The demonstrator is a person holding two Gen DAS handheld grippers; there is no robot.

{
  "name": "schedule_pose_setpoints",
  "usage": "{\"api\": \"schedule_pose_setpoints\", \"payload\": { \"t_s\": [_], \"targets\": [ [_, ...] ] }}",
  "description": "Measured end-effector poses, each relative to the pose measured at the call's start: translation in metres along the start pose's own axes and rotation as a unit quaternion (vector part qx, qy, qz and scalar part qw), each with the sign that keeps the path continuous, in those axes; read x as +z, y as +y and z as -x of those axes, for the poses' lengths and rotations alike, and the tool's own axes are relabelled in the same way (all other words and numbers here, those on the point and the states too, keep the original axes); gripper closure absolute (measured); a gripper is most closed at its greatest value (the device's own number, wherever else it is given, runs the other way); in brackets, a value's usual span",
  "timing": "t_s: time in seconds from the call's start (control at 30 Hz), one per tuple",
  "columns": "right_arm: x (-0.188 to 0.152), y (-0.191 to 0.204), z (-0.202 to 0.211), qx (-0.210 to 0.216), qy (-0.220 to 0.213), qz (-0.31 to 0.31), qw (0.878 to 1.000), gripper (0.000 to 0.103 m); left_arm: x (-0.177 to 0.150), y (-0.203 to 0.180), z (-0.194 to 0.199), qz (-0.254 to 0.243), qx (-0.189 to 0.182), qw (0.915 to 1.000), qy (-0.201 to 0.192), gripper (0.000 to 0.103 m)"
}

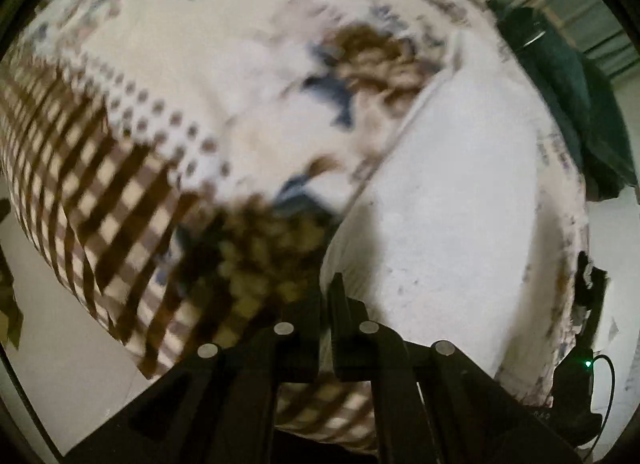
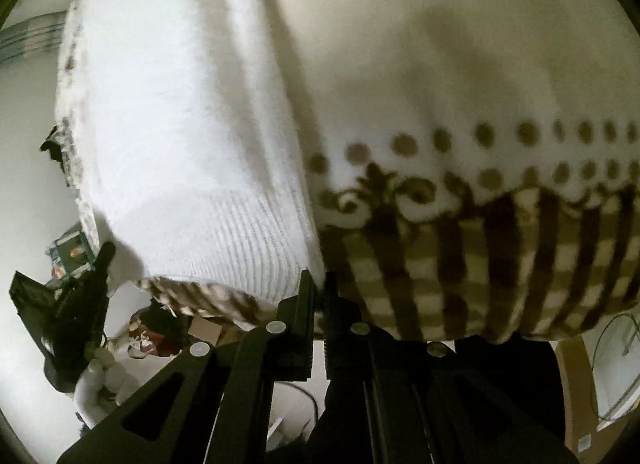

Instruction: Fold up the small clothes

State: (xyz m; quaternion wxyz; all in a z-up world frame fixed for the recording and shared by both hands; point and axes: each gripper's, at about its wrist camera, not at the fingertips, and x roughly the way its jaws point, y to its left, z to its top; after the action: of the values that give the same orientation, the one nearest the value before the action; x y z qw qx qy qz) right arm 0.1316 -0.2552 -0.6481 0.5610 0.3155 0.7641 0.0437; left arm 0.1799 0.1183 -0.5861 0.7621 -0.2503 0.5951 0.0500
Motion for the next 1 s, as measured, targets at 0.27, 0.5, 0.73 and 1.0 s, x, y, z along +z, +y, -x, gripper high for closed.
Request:
{"api": "schedule_pose_setpoints", "payload": {
  "t_s": [0.27,0.5,0.73,1.0],
  "targets": [
    [0.024,0.029,-0.019,-0.032,0.027,0.048,0.998,0.079,0.009,0.006,-0.016,-0.012,-0.046,0.9963,0.072,0.084],
    [0.051,0.014,0.042,-0.011,-0.001,0.013,1.0,0.041,0.084,-0.026,0.005,-0.056,-0.061,0.9958,0.037,0.045],
    [0.181,0.06,0.118,0.033,-0.145,-0.006,0.989,0.041,0.224,-0.14,-0.044,-0.112,-0.149,0.9822,-0.021,0.044],
    [0.364,0.136,0.156,0.064,-0.228,0.005,0.972,0.041,0.326,-0.238,-0.145,-0.161,-0.144,0.9763,0.014,0.044]
  ]
}}
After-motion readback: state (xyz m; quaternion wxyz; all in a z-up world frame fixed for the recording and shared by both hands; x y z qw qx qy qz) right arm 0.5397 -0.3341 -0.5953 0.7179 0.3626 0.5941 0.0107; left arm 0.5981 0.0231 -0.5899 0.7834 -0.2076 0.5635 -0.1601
